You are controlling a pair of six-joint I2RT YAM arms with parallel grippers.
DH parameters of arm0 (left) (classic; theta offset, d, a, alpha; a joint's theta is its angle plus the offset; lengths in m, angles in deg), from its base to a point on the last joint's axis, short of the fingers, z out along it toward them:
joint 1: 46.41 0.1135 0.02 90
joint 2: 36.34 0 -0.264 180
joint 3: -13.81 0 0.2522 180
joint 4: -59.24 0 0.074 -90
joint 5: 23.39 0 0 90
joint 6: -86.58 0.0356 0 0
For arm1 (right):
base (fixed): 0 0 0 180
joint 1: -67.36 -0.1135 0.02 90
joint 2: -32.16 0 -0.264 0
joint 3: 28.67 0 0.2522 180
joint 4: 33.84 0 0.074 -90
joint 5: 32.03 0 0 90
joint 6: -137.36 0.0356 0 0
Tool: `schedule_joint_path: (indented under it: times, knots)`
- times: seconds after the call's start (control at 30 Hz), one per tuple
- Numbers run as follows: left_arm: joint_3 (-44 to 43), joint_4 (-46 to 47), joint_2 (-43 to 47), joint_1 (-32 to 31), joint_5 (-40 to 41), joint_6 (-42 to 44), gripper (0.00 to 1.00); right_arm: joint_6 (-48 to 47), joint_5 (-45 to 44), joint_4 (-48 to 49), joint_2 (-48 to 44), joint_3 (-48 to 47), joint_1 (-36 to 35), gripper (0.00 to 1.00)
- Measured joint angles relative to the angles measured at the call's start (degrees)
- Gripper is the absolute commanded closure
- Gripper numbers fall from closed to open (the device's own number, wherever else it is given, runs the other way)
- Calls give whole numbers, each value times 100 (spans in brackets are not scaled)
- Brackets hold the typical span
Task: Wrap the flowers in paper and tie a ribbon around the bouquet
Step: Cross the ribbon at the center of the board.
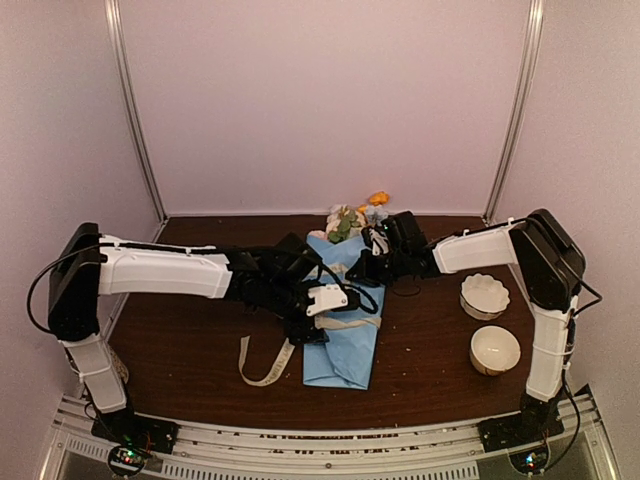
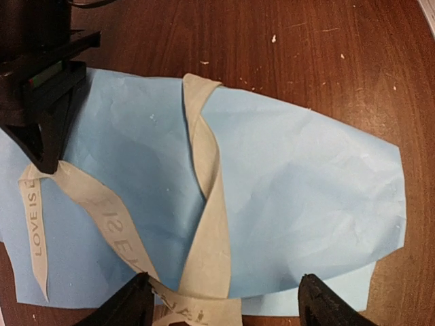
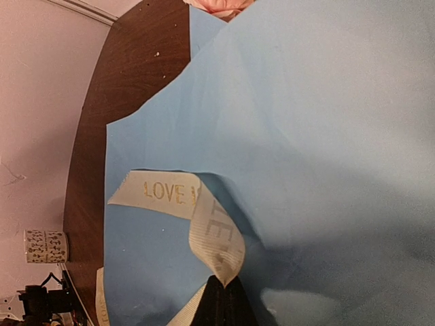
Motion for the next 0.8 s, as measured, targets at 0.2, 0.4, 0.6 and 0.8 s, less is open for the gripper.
schedule_joint_path:
  times: [0.2,0.4,0.6,0.8]
  knots:
    - [-321,68,-542,0,184,184,53,-2,0,-22,0,0,0,100]
    - [-417,127,-686,0,780,293,99,-46,28,-87,-2,0,-17,100]
    - [-407,328,-640,7,970,339,100,-466,470,-317,-92,142,-157,100]
    - [-192,643,-103,160,343,111,100,-1425,990,-1086,-339,306,-466,100]
